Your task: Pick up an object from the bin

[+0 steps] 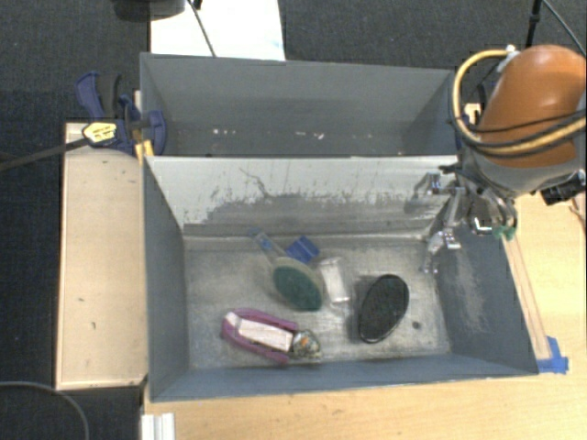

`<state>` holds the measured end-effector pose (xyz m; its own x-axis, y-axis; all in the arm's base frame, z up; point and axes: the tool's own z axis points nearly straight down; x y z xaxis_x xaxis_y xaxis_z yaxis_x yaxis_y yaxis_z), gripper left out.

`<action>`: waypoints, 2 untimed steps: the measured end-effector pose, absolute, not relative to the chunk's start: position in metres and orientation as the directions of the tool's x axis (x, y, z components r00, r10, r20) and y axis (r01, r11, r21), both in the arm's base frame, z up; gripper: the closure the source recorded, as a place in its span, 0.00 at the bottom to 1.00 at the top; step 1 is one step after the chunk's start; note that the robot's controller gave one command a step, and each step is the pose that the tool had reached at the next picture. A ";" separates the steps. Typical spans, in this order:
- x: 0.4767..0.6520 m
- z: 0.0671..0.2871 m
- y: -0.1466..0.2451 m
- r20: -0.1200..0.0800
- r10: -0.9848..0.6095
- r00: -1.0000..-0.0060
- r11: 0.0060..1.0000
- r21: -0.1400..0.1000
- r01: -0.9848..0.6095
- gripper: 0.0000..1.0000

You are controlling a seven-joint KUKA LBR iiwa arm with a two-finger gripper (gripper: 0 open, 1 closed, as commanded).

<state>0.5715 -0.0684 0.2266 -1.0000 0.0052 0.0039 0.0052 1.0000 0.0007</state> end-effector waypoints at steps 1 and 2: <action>0.575 0.103 -0.001 0.000 -0.321 -0.947 0.947 0.003 -0.321 0.00; 0.503 0.073 -0.019 -0.012 -0.374 -0.927 0.928 -0.003 -0.374 0.00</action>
Offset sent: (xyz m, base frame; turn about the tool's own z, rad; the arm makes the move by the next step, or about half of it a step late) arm 0.0034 0.0653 -0.1220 -0.3309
